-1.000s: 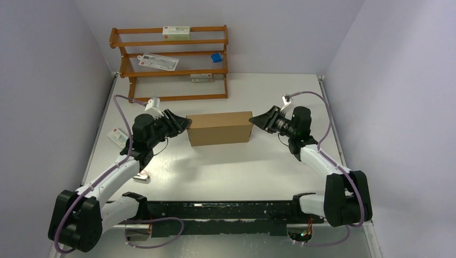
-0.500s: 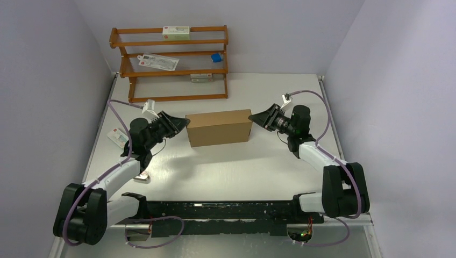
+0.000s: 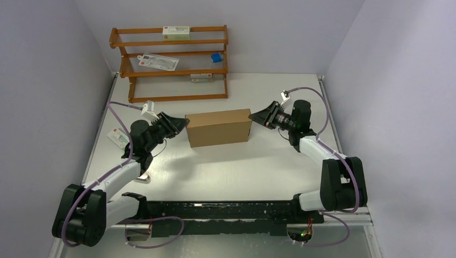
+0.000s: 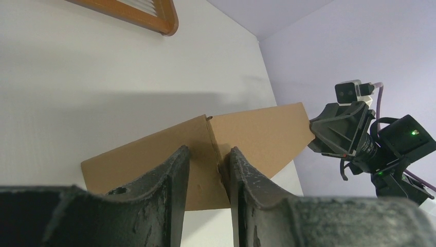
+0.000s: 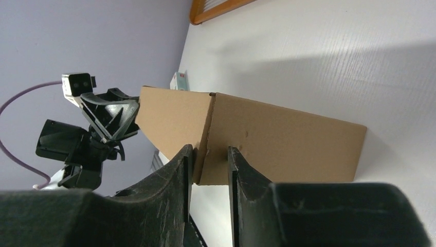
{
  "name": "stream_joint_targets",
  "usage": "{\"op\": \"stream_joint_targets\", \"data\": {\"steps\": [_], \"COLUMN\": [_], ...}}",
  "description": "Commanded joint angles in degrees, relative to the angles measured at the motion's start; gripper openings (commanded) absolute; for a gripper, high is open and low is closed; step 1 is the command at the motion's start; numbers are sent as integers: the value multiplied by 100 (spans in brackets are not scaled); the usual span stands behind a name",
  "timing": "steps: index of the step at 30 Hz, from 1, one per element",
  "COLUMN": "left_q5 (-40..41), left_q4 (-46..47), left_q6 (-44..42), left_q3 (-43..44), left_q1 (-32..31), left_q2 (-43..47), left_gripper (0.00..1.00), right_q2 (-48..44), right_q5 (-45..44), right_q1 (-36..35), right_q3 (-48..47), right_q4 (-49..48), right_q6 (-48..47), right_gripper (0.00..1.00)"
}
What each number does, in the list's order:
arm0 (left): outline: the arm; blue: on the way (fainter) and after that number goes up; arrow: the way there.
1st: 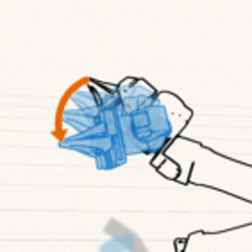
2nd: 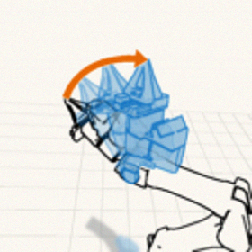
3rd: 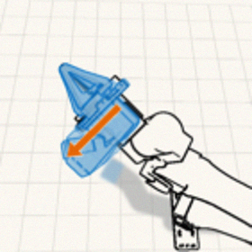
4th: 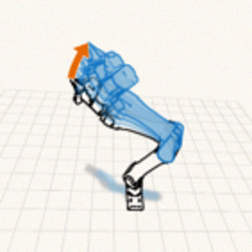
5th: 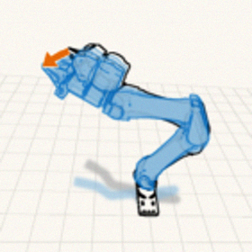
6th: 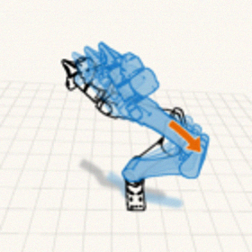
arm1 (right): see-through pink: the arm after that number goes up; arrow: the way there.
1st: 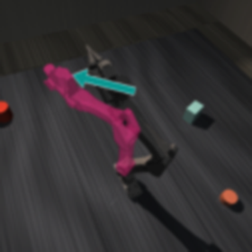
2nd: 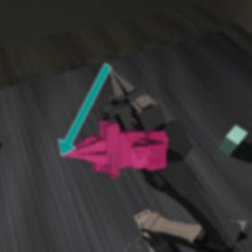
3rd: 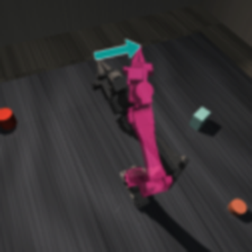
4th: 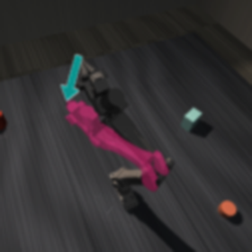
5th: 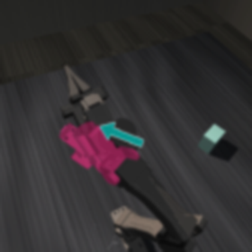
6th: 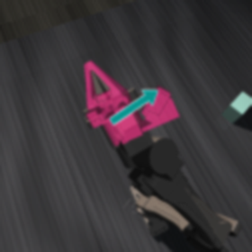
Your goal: Fold the paper box
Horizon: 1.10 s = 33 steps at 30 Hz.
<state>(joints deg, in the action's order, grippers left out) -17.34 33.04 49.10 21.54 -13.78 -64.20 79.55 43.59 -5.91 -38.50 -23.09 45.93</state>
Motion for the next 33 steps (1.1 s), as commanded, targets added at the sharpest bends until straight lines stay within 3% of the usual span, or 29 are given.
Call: {"op": "stream_joint_targets", "data": {"steps": [1,7,14,17,20,33], "left_q5": [548,449,481,740,813,1457], "left_q4": [-2432,-2258,-2139,-2409,-2540,-4544], "left_q6": [-742,-583,-507,-625,-570,-1640], "left_q3": [-604,-657,-562,-383,-245,2042], "left_q1": [104,104,83,0,5,7], "left_q2": [-461,-475,-606,-506,-293,820], "left_gripper": [5,5,5,6,15,60], "right_q2": [318,1016,1005,774,354,-479], "right_q5": [-157,-34,-1189,-1215,-1222,-919], "right_q1": [196,196,6,-31,-39,-50], "right_q3": [262,980,1227,1191,928,-402], "right_q4": [947,569,1092,1123,1280,1803], "right_q6": [-210,-146,-643,-640,-703,-1231], "right_gripper": [19,1,0,0,1,67]}}
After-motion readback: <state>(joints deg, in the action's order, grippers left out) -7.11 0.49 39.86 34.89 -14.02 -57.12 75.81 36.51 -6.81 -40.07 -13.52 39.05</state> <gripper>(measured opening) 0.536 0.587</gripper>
